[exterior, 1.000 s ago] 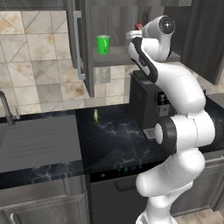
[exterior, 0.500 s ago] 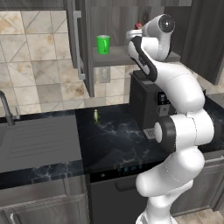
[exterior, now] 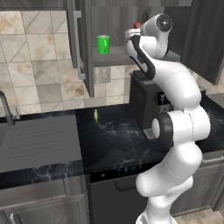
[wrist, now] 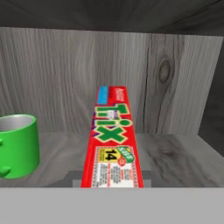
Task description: Pick the jam and cereal from the counter and place them in the cabinets closest to them.
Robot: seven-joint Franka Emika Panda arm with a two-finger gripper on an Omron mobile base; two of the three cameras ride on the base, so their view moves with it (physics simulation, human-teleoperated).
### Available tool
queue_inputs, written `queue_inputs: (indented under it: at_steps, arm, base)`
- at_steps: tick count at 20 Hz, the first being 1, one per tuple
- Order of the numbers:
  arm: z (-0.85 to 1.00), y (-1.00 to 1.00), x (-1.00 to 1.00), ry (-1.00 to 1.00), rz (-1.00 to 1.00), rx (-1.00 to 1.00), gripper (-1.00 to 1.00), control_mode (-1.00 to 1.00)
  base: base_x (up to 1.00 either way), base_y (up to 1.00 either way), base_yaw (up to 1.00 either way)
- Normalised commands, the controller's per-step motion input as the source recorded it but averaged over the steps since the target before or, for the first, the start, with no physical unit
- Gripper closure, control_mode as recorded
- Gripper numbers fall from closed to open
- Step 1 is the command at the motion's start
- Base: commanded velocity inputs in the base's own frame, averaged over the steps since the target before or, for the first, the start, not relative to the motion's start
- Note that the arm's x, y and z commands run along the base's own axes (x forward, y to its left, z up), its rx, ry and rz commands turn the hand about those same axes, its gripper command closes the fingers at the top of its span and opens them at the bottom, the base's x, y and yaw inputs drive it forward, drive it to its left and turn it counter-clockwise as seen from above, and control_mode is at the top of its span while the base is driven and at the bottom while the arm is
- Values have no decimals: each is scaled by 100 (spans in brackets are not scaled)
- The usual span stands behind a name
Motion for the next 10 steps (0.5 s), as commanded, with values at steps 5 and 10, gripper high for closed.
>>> queue_inputs:
  at_steps: [5, 10]
  arm:
    - [-10, 0, 21, -4, 0, 0, 100, -100]
    - [-16, -1, 11, -8, 0, 0, 100, -100]
  base:
    - [0, 0, 0]
    - [0, 0, 0]
